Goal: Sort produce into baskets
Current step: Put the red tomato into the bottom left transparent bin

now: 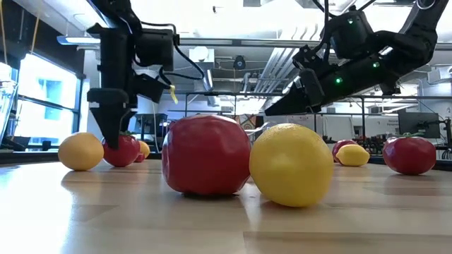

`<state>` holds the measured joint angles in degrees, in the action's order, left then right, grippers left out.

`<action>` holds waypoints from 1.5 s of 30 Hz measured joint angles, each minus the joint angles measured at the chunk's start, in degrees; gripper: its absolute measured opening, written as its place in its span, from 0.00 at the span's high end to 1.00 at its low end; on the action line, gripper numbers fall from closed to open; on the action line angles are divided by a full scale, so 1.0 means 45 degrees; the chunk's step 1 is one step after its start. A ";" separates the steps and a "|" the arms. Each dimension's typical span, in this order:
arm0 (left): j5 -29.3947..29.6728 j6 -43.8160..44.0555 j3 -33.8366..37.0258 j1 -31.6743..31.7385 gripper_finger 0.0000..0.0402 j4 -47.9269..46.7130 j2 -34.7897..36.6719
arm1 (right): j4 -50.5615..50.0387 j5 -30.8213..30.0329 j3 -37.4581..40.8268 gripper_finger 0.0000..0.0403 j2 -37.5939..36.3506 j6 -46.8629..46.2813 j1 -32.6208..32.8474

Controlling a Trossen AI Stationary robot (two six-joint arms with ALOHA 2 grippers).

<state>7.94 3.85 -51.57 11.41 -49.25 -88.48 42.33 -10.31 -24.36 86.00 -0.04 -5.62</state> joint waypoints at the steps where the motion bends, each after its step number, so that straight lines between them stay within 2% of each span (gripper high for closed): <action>1: -0.0001 0.0001 0.0000 0.0075 0.10 0.0030 -0.0056 | -0.0003 0.0004 0.0000 1.00 0.0000 -0.0002 0.0040; 8: -0.0024 0.0011 0.0000 0.0411 0.12 -0.0040 -0.0225 | -0.0022 0.0003 0.0000 1.00 0.0000 0.0002 0.0406; 16: -0.0246 0.0051 -0.0184 0.0367 0.27 -0.0606 -0.0011 | -0.0024 0.0006 0.0000 1.00 0.0000 0.0017 0.0493; 19: -0.0383 -0.0191 -0.0672 0.0367 0.31 -0.1227 0.0114 | -0.0032 0.0001 0.0000 1.00 0.0000 0.0114 0.0488; 26: -0.0442 -0.0673 -0.2815 0.0135 0.32 -0.3347 0.0632 | -0.0029 0.0001 0.0000 1.00 0.0000 0.0449 0.0488; 28: -0.0885 -0.0755 -0.3521 -0.0134 0.32 -0.4023 0.0837 | -0.0031 -0.0001 0.0000 1.00 0.0000 0.0449 0.0488; 33: -0.2114 0.0205 -0.5225 -0.1432 0.32 -0.6213 0.1355 | -0.0108 -0.0004 0.0000 1.00 0.0000 0.0449 0.0488; 37: -0.2147 0.1887 -0.6137 -0.3146 0.32 -0.7686 0.1813 | -0.0415 -0.0004 -0.0004 1.00 0.0000 0.0444 0.0488; 45: -0.2489 0.7652 -0.6227 -0.7390 0.32 -0.8429 0.2851 | -0.0768 -0.0008 -0.0005 1.00 0.0000 0.0066 0.0488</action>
<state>-3.25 38.29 -79.59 -21.85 -87.18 -75.65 38.87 -10.35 -24.38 86.00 0.25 -3.42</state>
